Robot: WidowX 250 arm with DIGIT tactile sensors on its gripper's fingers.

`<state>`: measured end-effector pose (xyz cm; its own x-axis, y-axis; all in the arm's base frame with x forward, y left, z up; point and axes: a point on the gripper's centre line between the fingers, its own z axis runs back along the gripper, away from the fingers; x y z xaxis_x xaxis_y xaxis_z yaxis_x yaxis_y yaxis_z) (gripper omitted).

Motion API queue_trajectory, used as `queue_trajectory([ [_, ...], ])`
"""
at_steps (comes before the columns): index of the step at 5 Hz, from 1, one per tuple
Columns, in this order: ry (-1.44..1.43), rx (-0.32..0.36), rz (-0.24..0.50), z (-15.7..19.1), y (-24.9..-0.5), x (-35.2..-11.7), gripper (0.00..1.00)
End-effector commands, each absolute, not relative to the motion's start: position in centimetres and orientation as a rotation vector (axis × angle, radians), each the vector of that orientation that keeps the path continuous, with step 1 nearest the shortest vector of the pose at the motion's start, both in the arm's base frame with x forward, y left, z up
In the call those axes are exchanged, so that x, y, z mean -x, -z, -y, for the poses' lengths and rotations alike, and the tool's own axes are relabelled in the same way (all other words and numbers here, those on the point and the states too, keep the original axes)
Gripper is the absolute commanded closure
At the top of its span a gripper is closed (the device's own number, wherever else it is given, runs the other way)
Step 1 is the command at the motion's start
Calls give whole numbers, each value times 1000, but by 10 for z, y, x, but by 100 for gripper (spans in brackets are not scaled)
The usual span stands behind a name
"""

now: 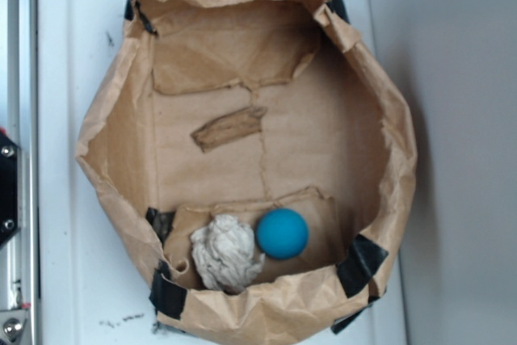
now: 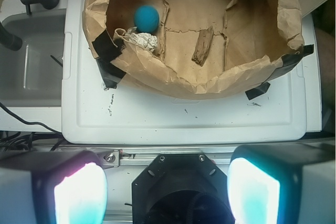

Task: Grab the blue ball.

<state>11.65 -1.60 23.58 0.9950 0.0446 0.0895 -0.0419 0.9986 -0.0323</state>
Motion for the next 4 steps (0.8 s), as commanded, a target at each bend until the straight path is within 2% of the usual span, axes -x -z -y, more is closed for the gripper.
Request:
queue_trajectory([
  [1,-43,30,90,16,-236,-117,0],
  [3,-105,84,118,18,-234,-117,0],
  [4,-105,72,140,18,-219,-125,0],
])
